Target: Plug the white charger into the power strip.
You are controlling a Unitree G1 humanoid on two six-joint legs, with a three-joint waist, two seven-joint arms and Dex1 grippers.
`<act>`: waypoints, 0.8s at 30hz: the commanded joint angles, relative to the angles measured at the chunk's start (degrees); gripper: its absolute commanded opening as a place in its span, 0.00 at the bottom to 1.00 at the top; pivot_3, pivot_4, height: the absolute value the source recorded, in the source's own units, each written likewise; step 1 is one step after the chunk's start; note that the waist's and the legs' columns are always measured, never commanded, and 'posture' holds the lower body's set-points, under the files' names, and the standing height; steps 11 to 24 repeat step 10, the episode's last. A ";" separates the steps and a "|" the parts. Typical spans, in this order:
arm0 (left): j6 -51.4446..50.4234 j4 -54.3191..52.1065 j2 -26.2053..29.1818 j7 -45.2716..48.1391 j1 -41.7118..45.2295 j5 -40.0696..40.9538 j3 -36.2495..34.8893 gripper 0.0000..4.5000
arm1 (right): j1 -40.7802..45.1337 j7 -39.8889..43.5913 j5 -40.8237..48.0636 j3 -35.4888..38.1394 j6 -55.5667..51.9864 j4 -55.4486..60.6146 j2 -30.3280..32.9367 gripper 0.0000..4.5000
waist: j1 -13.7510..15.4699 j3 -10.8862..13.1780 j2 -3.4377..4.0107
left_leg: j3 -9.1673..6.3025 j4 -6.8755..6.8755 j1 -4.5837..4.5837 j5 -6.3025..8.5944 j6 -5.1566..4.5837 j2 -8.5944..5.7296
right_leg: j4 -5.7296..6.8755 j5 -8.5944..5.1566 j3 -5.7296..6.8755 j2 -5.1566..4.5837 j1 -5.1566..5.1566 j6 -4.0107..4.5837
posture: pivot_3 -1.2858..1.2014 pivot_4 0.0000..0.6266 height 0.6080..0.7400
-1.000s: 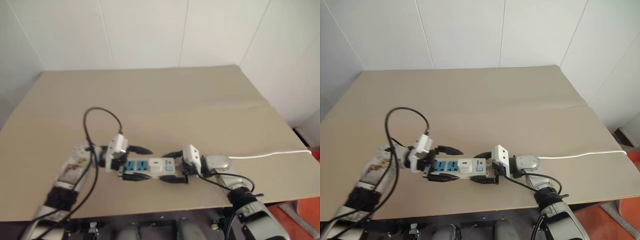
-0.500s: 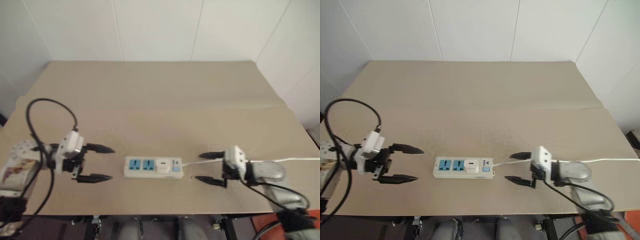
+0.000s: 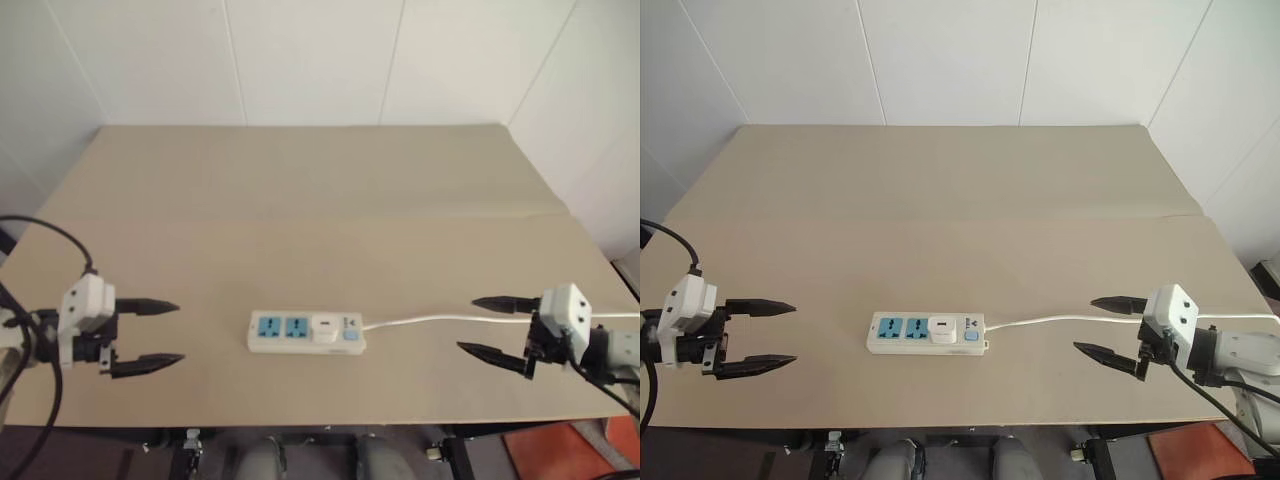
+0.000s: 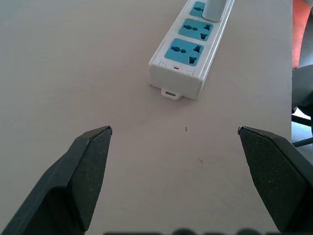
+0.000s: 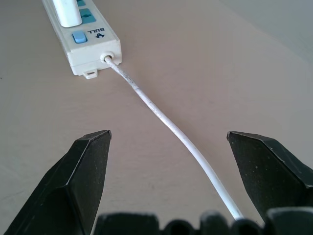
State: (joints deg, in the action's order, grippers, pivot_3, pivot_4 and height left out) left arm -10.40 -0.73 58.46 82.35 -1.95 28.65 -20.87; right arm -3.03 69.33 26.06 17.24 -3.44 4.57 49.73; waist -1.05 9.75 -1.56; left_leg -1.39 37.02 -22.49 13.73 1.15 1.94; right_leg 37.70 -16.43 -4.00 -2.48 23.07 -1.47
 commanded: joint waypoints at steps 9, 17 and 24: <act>-1.78 -2.26 -1.23 -4.02 3.23 0.17 1.75 1.00 | -0.27 -1.96 1.46 0.63 -2.69 4.15 -0.65 0.99 | 0.00 0.00 0.00 | 0.00 0.02 -0.01 0.00 0.00 -0.01 | 0.07 0.01 -0.01 0.00 0.01 0.01 | 0.52 0.24 1.00; -1.59 -1.98 -1.09 -3.82 3.56 0.01 2.00 1.00 | -0.38 -2.18 1.41 0.61 -2.90 4.43 -0.80 0.99 | 0.00 0.00 0.00 | 0.00 0.02 -0.01 0.00 0.00 0.00 | 0.08 0.01 -0.01 0.00 0.01 0.01 | 0.52 0.24 1.00; -1.59 -1.98 -1.09 -3.82 3.56 0.01 2.00 1.00 | -0.38 -2.18 1.41 0.61 -2.90 4.43 -0.80 0.99 | 0.00 0.00 0.00 | 0.00 0.02 -0.01 0.00 0.00 0.00 | 0.08 0.01 -0.01 0.00 0.01 0.01 | 0.52 0.24 1.00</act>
